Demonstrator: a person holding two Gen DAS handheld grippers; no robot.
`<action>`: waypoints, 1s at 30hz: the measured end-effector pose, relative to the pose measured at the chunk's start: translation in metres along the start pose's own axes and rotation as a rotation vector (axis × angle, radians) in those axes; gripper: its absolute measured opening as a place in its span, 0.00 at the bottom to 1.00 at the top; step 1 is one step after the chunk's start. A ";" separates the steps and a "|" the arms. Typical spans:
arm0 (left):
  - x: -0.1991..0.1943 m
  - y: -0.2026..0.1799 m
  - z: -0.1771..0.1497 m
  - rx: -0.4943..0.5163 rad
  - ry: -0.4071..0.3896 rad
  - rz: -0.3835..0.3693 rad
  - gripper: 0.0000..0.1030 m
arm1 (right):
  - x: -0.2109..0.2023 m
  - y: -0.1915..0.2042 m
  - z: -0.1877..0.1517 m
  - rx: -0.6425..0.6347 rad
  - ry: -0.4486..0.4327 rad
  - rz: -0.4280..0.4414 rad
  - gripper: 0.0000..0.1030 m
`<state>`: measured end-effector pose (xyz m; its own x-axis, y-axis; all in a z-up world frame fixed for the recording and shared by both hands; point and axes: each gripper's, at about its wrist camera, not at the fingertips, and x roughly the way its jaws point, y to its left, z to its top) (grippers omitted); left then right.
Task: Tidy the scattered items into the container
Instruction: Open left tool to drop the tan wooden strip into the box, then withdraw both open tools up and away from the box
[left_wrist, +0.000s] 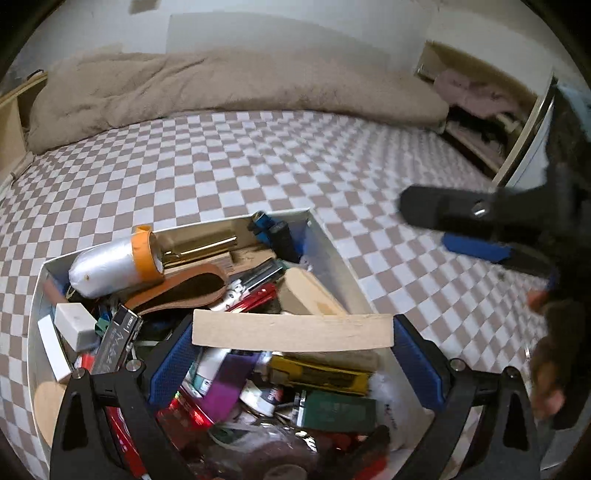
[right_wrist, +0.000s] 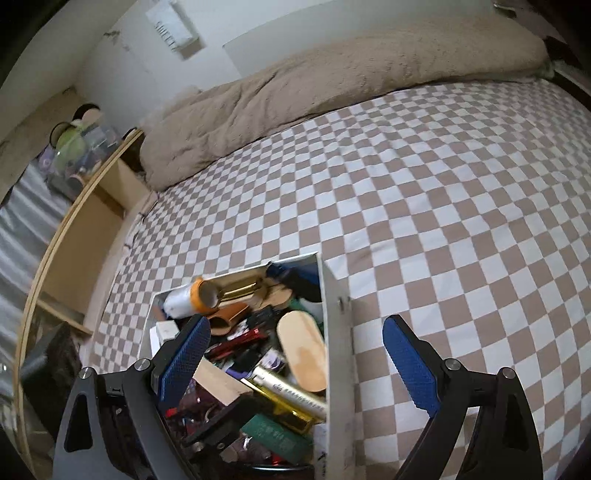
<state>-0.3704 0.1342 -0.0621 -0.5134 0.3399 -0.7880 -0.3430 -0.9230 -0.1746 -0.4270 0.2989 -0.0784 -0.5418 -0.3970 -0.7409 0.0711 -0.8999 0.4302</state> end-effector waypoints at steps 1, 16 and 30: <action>0.003 0.003 0.000 -0.007 0.008 0.017 0.97 | 0.001 -0.003 0.001 0.009 0.000 -0.001 0.92; 0.004 0.005 -0.012 -0.150 0.028 0.033 1.00 | 0.010 -0.015 0.003 0.065 0.024 0.021 0.92; -0.023 0.019 -0.021 -0.137 -0.018 0.100 1.00 | 0.011 0.000 -0.007 0.023 0.043 0.023 0.92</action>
<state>-0.3486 0.1046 -0.0594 -0.5538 0.2475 -0.7950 -0.1802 -0.9678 -0.1758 -0.4272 0.2932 -0.0906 -0.5038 -0.4248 -0.7521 0.0636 -0.8866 0.4582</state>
